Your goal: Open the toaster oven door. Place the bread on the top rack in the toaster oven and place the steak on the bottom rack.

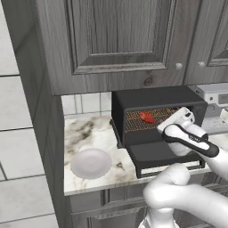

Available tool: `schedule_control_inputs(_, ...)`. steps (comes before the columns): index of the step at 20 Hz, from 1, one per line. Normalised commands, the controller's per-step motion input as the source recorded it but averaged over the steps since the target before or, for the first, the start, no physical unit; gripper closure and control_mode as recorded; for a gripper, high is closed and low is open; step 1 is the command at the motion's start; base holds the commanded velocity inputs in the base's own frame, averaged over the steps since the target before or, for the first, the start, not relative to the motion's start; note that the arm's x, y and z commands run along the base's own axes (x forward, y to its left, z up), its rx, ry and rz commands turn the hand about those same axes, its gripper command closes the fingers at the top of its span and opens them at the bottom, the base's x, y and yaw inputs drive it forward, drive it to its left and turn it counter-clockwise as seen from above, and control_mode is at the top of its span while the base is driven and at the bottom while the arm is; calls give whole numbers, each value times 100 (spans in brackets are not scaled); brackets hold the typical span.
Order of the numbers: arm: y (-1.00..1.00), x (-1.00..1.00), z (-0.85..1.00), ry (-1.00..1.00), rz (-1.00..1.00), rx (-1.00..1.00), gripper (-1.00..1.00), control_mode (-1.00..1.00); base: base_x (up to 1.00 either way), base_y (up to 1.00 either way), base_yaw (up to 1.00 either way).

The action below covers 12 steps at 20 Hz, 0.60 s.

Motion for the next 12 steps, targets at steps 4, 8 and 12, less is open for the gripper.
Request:
schedule_control_inputs(4, 0, 17, -5, 0, -3, 0, -100, -100, 0, 0, 0)
schedule_control_inputs(8, 0, 21, -3, 0, -3, 0, -100, -100, 0, 0, 0)
schedule_control_inputs(12, 0, 17, -9, 0, -2, 0, -100, -100, 0, 0, 0)
